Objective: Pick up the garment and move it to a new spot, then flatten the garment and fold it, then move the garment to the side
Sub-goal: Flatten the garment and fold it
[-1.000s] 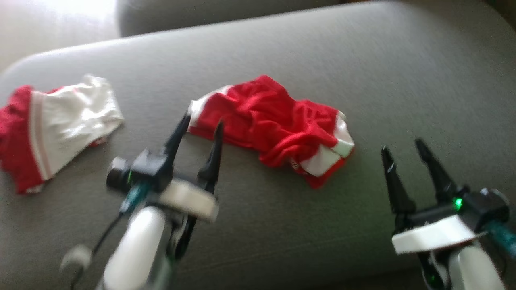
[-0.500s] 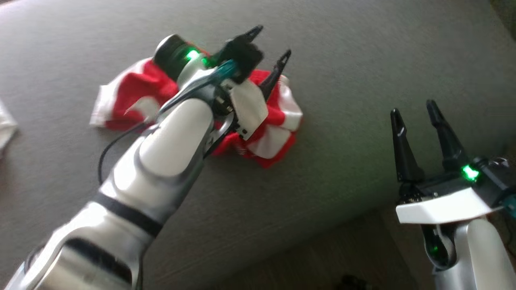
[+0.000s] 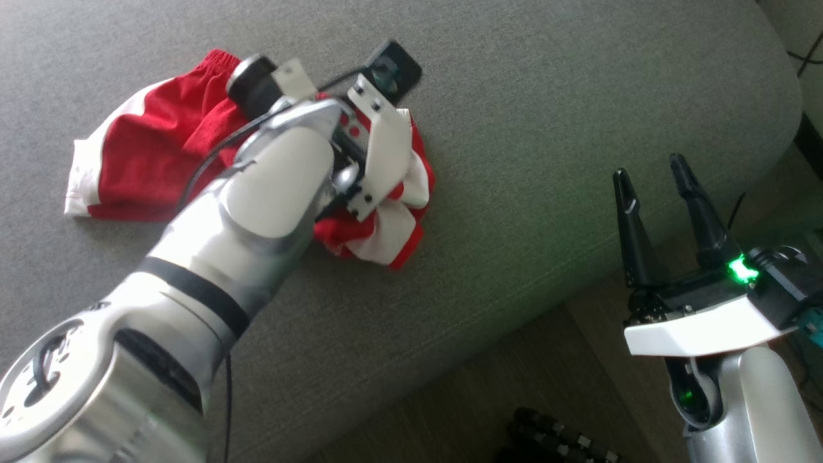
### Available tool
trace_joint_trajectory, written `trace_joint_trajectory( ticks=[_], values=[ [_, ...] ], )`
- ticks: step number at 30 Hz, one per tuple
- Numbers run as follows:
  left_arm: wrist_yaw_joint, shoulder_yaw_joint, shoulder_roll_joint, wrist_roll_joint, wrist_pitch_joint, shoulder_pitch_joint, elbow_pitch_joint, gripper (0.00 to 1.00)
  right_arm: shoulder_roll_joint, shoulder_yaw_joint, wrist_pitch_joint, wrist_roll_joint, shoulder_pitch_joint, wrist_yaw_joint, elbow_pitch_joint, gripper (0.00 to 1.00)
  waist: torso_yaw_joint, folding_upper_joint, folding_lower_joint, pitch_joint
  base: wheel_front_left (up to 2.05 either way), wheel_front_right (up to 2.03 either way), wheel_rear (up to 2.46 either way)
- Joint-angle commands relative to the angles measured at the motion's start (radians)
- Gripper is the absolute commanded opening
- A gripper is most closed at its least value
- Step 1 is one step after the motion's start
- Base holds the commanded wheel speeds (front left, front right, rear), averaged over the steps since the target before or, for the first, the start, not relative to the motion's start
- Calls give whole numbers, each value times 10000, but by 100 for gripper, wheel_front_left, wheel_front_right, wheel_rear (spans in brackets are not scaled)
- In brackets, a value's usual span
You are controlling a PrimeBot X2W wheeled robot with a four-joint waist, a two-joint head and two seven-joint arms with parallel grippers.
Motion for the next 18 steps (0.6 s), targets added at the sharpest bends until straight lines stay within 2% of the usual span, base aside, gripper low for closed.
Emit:
trace_joint_trajectory(
  ticks=[1, 2, 3, 4, 5, 10, 13, 18],
  values=[
    [17, -185, 77, -302, 339, -398, -268, 100, -112, 164, -63, 42, -239, -2, -348, 100, 10, 0, -1, -43, 0, 0, 0],
    [17, -386, 77, -484, 522, -363, -344, 100, -112, 150, -63, 49, -235, -2, -337, 100, 28, 0, -1, -77, 0, 0, 0],
    [16, -604, 77, -676, 692, -330, -448, 51, -112, 136, -63, 51, -226, -2, -324, 100, 54, 0, -1, -121, 0, 0, 0],
    [16, -811, 77, -896, 850, -299, -561, 7, -112, 130, -63, 57, -214, -2, -316, 100, 84, 0, -1, -169, 0, 0, 0],
    [16, -1033, 76, -1149, 995, -269, -712, 0, -112, 125, -63, 64, -204, -2, -313, 100, 112, 0, -1, -219, 0, 0, 0],
    [16, -1650, 76, -2041, 1303, -356, -1229, 0, -112, 93, -63, 26, -203, -2, -367, 100, 258, 0, -1, -452, 0, 0, 0],
    [16, -1287, 76, -2578, 16, -543, -1651, 0, -112, 93, -63, -2, -203, -2, -359, 100, 356, 0, -1, -645, 0, 0, 0],
    [34, 213, 76, -4329, -1741, -773, -2283, 0, -112, 146, -63, 13, -126, -2, -266, 100, 467, 0, -1, -1054, 0, 0, 0]
  ],
)
